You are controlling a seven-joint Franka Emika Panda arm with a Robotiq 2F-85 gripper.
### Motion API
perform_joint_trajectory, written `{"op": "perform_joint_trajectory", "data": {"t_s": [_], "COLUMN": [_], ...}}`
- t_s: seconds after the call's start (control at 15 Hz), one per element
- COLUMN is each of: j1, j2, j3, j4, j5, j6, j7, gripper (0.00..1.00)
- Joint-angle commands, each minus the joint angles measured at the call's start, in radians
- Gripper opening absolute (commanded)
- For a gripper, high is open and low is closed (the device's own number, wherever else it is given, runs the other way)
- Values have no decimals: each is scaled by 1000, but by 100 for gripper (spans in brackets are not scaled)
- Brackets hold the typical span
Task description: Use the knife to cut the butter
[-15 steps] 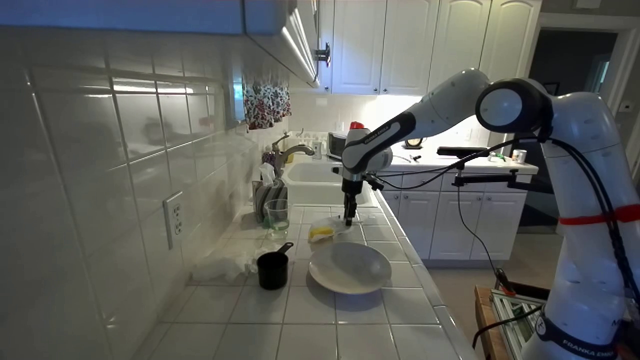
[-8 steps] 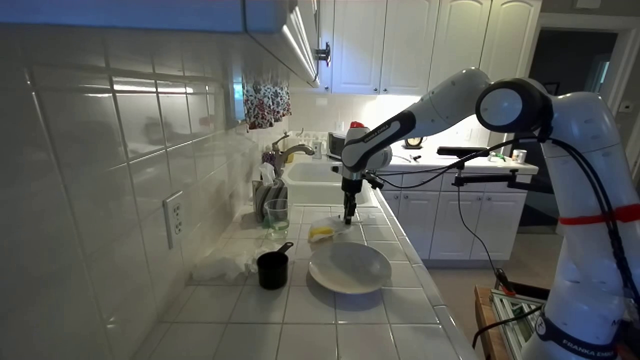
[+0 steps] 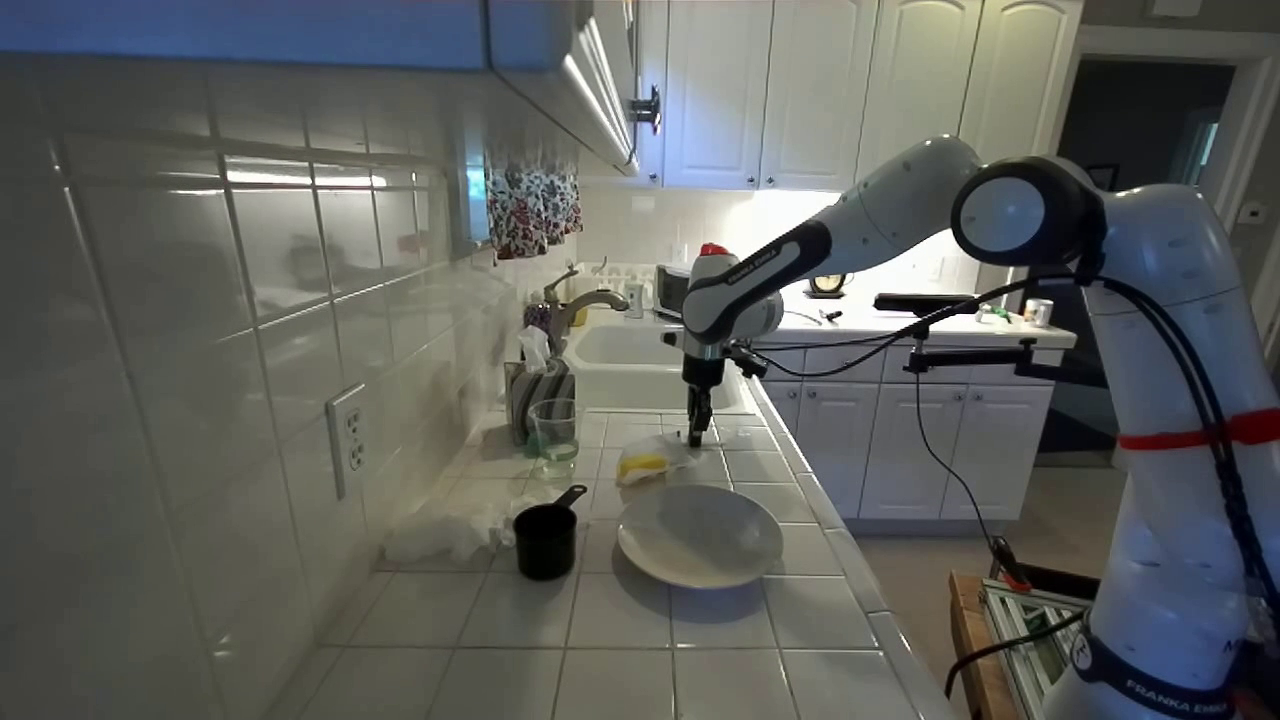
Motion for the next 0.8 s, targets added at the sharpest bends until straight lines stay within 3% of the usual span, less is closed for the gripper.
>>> {"op": "perform_joint_trajectory", "data": {"t_s": [0.0,0.53,0.73], "j1": [-1,0,13], "j2": [14,8,-4], "j3": [20,26,12], "j4": [2,-5,-10], "j5": [-7,-7,-37], "j6": [-29,-34,-33], "j7": [-12,-17,16], "gripper": [18,3,3]}}
